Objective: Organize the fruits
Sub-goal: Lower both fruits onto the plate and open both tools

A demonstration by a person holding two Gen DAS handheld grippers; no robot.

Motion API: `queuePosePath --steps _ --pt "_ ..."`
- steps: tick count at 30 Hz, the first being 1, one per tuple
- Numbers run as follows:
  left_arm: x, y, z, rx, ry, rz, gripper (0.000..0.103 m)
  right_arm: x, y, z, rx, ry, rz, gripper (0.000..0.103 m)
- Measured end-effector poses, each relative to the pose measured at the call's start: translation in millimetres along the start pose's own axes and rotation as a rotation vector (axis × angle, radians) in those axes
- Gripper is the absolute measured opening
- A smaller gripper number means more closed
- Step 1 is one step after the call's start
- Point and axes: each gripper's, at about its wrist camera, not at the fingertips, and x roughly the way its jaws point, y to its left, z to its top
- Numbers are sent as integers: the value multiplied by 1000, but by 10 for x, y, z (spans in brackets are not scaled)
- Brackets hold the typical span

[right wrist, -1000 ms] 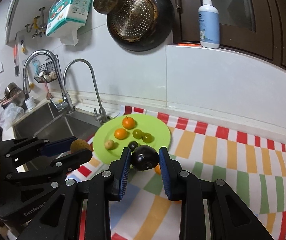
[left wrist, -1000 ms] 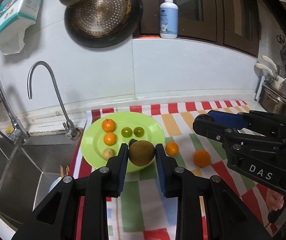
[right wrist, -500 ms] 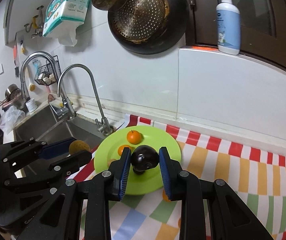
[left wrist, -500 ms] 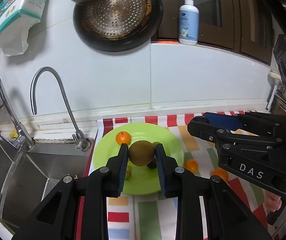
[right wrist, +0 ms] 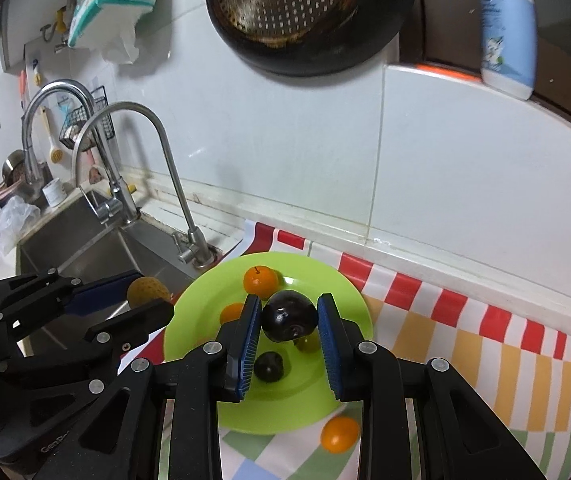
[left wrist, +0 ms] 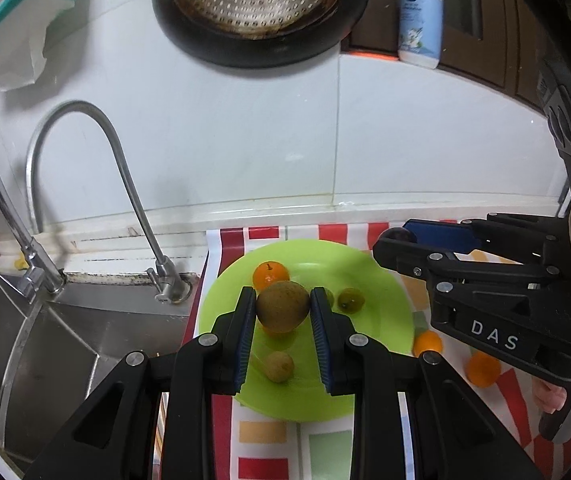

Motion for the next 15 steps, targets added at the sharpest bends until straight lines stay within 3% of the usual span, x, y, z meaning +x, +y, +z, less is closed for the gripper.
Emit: queuePosePath --steps 15 --pt "676 147 18 11 94 -19 28 694 -139 123 18 119 -2 30"
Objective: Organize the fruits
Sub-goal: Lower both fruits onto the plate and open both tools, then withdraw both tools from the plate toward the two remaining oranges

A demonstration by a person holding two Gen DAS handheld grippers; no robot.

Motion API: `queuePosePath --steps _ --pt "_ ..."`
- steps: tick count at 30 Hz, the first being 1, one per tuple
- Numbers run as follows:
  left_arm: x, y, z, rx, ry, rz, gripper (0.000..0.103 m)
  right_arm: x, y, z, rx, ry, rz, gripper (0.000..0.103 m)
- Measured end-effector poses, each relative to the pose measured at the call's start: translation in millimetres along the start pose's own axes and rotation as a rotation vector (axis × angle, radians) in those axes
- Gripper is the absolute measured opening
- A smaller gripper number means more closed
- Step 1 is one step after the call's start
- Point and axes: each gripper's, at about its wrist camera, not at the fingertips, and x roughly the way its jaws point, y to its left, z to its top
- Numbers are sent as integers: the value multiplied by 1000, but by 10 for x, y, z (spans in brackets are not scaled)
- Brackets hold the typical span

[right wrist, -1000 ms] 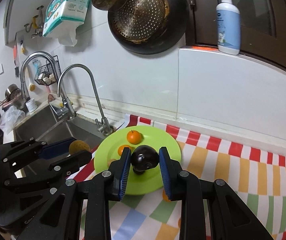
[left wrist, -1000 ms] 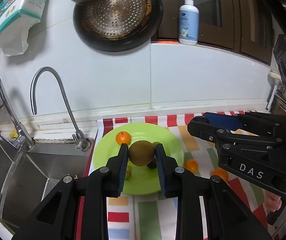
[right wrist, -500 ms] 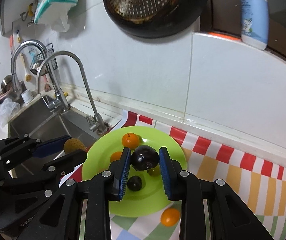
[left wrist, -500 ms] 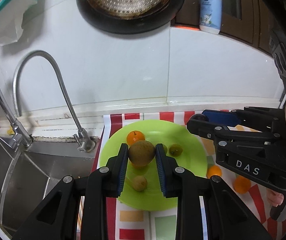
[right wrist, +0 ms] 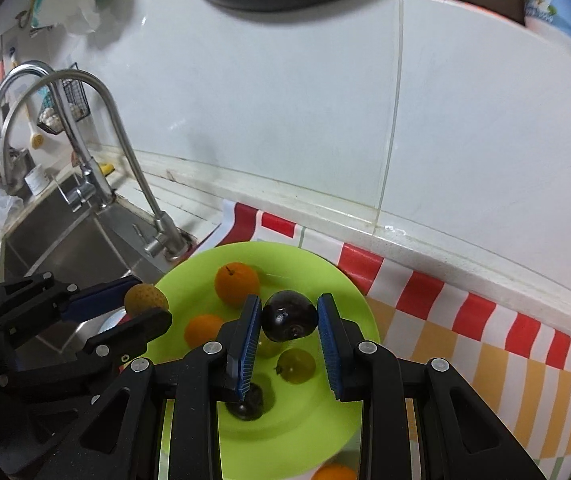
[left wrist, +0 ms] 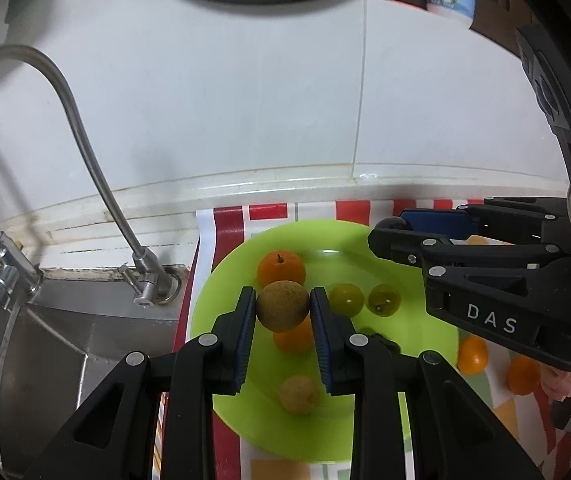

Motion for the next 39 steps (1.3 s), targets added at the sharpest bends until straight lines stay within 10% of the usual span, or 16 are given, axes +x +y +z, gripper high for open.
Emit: queuePosePath --steps 17,39 --pt "130 -21 -21 13 3 -12 36 236 -97 -2 53 49 -1 31" --pt "-1086 -505 -51 19 -189 -57 61 -1233 -145 -315 23 -175 -71 49"
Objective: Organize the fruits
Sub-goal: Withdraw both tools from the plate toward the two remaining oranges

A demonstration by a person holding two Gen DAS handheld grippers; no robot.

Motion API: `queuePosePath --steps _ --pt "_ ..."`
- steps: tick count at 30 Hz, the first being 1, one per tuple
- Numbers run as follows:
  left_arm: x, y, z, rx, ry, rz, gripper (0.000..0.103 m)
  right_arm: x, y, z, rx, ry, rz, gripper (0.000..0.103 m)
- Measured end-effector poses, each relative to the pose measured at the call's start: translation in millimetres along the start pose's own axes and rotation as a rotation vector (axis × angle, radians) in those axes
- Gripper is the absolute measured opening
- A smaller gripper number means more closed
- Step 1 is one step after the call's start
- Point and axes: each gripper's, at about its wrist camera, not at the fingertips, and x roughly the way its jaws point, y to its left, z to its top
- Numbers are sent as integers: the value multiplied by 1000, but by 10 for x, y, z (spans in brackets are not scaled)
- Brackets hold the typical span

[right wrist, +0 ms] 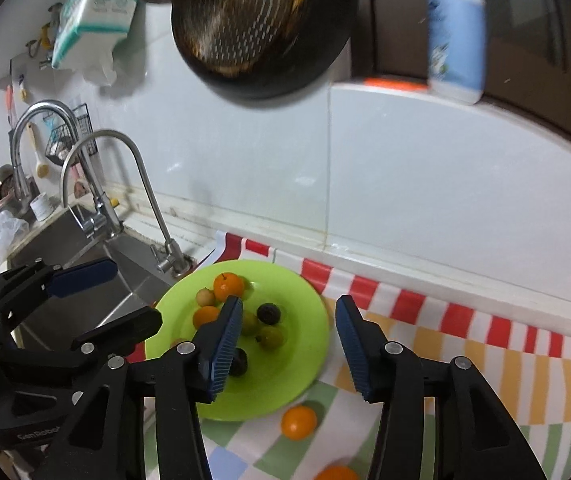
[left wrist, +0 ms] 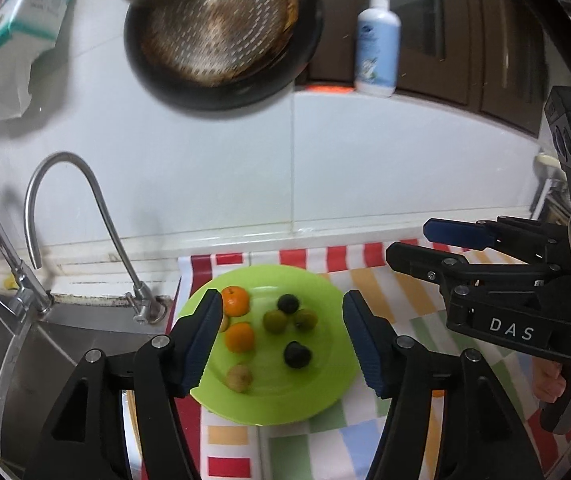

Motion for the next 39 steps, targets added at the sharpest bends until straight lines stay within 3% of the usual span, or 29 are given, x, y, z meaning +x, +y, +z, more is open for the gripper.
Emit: queuePosePath --steps 6,9,16,26,39 --pt "-154 -161 -42 1 -26 -29 65 -344 -96 -104 25 -38 -38 50" --pt "-215 -236 -79 14 -28 -41 69 -481 -129 -182 42 -55 -59 59" --pt "-233 -362 -240 52 -43 -63 71 -618 -165 -486 32 -50 -136 59" --pt "-161 -554 -480 139 -70 -127 71 -650 -226 -883 72 -16 -152 59" --pt "184 -699 -753 342 1 -184 71 -459 -196 -1304 68 63 -159 59"
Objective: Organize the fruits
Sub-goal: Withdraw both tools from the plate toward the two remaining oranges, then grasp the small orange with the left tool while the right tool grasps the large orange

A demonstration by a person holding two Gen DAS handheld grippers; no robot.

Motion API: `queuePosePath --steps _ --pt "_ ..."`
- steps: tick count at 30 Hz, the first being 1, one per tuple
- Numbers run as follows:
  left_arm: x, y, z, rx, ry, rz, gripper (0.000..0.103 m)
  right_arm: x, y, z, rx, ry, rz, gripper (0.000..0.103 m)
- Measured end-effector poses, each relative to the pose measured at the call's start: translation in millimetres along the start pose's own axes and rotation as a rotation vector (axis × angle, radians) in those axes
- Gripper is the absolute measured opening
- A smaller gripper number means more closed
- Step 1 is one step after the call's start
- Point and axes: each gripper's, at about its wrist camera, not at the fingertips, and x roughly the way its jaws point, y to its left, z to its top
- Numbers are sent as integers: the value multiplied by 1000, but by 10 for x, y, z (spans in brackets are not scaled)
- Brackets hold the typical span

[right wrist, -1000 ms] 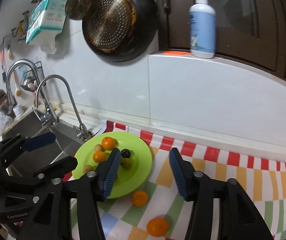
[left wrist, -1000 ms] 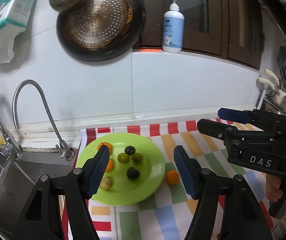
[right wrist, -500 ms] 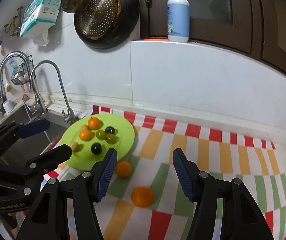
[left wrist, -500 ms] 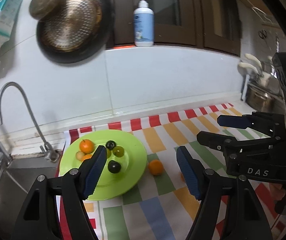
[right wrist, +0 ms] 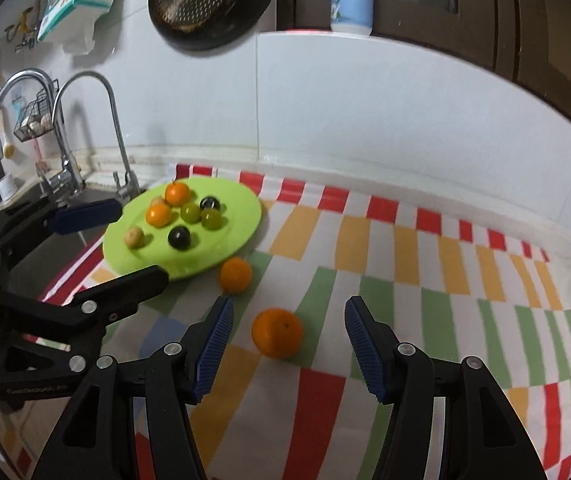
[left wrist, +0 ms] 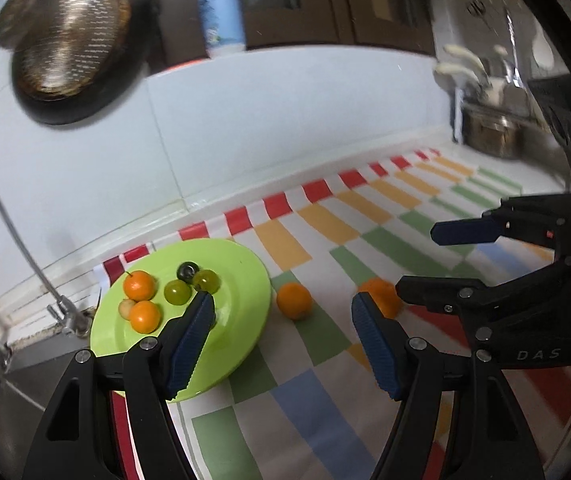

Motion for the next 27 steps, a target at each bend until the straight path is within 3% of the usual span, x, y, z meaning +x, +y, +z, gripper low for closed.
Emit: queuePosePath --steps 12,19,27 --pt "506 -27 -33 93 85 -66 59 345 -61 -154 35 95 29 59" --pt "731 -10 -15 85 146 -105 49 490 -65 -136 43 104 63 58" --pt "900 -75 25 110 189 -106 41 617 -146 -134 90 129 109 49"
